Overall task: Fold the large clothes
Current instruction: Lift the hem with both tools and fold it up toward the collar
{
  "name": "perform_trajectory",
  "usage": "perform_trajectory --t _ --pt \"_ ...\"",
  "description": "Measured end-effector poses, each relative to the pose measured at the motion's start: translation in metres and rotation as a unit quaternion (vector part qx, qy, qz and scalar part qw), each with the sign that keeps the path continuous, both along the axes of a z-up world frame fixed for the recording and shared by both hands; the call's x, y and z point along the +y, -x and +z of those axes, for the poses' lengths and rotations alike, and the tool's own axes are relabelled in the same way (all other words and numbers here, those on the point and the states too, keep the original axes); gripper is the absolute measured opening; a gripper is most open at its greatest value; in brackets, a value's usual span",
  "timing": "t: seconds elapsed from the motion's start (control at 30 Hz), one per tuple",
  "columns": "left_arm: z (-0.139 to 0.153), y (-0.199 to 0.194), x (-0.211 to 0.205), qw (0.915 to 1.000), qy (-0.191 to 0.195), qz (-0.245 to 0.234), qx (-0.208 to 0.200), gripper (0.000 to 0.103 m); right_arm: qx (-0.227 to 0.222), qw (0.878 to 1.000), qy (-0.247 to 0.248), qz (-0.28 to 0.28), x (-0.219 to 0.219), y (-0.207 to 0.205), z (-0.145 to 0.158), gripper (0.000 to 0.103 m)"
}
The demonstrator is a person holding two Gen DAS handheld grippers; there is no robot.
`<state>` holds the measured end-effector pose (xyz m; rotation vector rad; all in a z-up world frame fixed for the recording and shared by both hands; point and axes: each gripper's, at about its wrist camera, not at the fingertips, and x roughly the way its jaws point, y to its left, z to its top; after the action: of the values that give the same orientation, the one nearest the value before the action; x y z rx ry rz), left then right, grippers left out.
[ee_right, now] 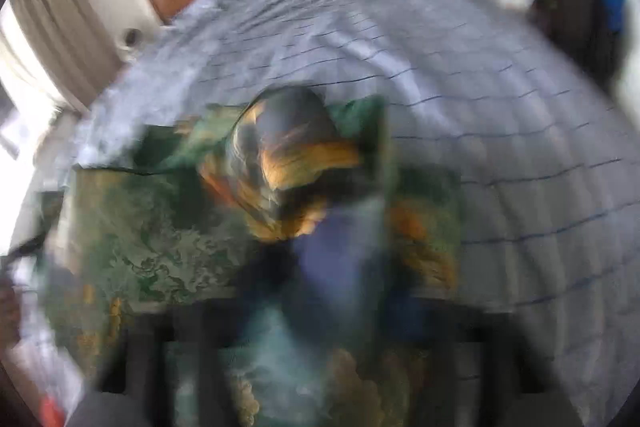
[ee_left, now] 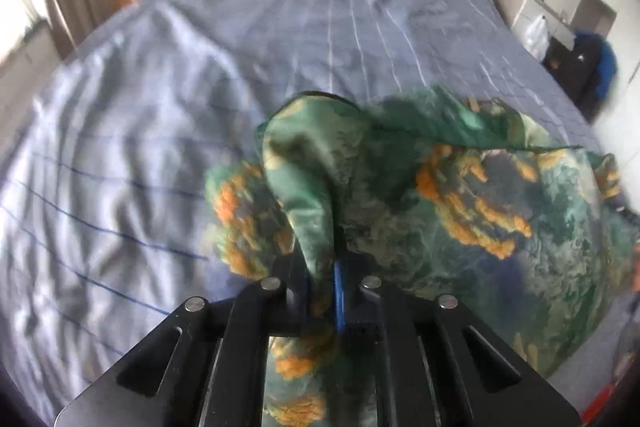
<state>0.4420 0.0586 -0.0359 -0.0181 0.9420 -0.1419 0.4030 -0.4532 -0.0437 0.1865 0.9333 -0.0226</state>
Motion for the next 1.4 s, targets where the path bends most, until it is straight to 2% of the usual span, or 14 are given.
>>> perform_trajectory --t 0.23,0.3,0.37,0.43,0.53,0.63,0.7,0.83,1.07,1.13,1.2,1.23,1.3,1.4 --pt "0.087 0.012 0.002 0.992 0.003 -0.001 -0.126 0.007 -0.133 0.989 0.065 -0.005 0.02 0.03 0.098 0.013" --pt "0.095 -0.001 -0.001 0.9877 0.001 0.015 -0.156 0.007 -0.176 0.982 0.071 -0.017 0.022 0.023 0.122 0.013" --pt "0.086 -0.028 0.001 0.9874 0.015 0.043 -0.152 0.007 -0.2 0.976 0.072 -0.035 0.021 0.01 0.131 0.013" --pt "0.062 -0.056 0.004 0.9891 0.015 0.059 -0.134 0.008 -0.2 0.976 0.067 -0.057 0.017 -0.013 0.122 0.013" --pt "-0.008 -0.094 0.001 0.9957 -0.024 0.057 -0.069 0.009 -0.164 0.981 0.085 -0.063 0.017 -0.048 0.082 0.013" --pt "-0.078 -0.094 0.002 0.9981 -0.034 0.042 -0.029 0.012 -0.065 0.994 0.076 -0.05 0.011 -0.077 0.001 0.014" --pt "-0.083 -0.085 0.007 0.997 -0.015 0.048 -0.058 0.012 -0.045 0.997 0.032 -0.048 0.003 -0.074 -0.037 0.018" --pt "-0.088 -0.089 0.019 0.9965 0.017 0.056 -0.06 0.016 -0.079 0.994 -0.023 -0.067 -0.014 -0.061 -0.043 0.021" --pt "-0.087 -0.083 0.002 0.9952 -0.027 0.063 -0.07 0.021 -0.083 0.994 -0.027 -0.073 -0.014 -0.066 -0.047 0.025" --pt "-0.084 -0.083 0.0 0.9938 -0.05 0.073 -0.067 0.035 -0.081 0.994 -0.027 -0.073 -0.009 -0.072 -0.049 0.026" --pt "-0.075 -0.085 0.001 0.9928 -0.073 0.082 -0.048 0.062 -0.072 0.995 -0.029 -0.07 -0.009 -0.073 -0.047 0.036" --pt "-0.062 -0.086 0.004 0.9926 -0.082 0.084 -0.03 0.068 -0.059 0.995 -0.033 -0.069 -0.013 -0.075 -0.043 0.042" --pt "-0.035 -0.072 0.01 0.9933 -0.068 0.084 -0.041 0.077 -0.045 0.996 -0.041 -0.072 -0.022 -0.074 -0.028 0.057" --pt "-0.006 -0.034 0.008 0.9942 -0.04 0.056 -0.083 0.099 -0.092 0.992 -0.049 -0.076 -0.036 -0.04 0.017 0.058"
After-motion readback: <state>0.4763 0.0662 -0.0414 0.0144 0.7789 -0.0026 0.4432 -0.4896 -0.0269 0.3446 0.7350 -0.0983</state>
